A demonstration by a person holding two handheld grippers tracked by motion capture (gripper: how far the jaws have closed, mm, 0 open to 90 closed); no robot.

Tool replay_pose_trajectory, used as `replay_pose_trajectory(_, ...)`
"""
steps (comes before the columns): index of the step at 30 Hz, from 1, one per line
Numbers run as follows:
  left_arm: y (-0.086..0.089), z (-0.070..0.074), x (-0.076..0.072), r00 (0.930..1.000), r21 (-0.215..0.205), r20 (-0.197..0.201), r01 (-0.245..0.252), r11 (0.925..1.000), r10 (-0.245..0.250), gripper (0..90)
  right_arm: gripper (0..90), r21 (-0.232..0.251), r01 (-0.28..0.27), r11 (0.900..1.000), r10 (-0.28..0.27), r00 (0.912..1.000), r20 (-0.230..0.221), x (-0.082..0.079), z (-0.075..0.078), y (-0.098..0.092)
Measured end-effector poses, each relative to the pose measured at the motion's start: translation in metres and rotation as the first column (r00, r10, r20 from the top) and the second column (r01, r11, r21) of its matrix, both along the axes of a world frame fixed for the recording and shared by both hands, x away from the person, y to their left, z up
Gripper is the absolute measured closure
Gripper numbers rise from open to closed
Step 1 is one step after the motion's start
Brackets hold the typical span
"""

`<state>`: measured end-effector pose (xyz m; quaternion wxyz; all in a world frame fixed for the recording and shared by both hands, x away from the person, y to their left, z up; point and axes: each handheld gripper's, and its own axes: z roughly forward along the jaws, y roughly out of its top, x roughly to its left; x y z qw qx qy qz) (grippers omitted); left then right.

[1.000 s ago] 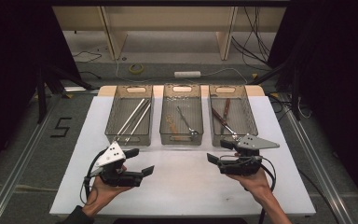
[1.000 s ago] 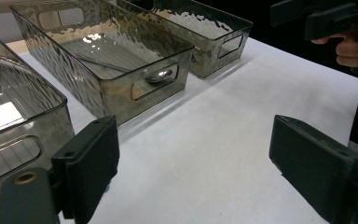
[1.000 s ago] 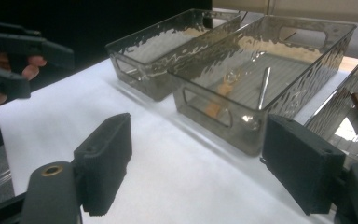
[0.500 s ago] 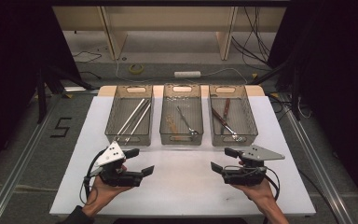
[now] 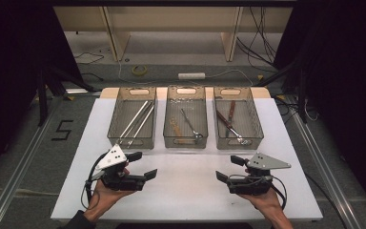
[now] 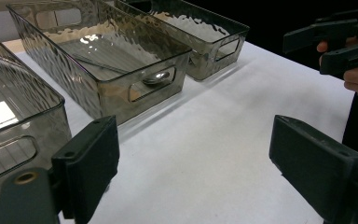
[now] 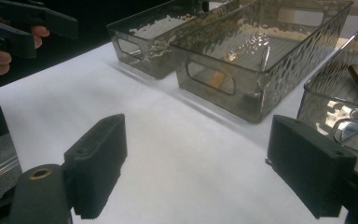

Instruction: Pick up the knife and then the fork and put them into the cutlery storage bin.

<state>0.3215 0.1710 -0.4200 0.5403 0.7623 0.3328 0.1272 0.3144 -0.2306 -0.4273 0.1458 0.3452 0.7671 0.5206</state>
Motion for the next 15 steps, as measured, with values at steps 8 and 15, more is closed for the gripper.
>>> replay_pose_trajectory(8, 0.0001, 0.0001, -0.0001, 1.0000, -0.003, -0.001, 0.000, 1.0000, 0.000, 15.5, 20.3, -0.013, 0.017, 1.000, -0.017, 0.9998, -0.005, -0.0039, -0.0027, -0.0026)
replay_pose_trajectory(15, 0.0004, 0.0002, -0.0003, 1.0000, -0.005, -0.002, 0.001, 1.0000, -0.001, 15.5, 20.0, -0.019, 0.035, 0.999, -0.036, 0.9987, -0.037, -0.0049, -0.0089, -0.0087)
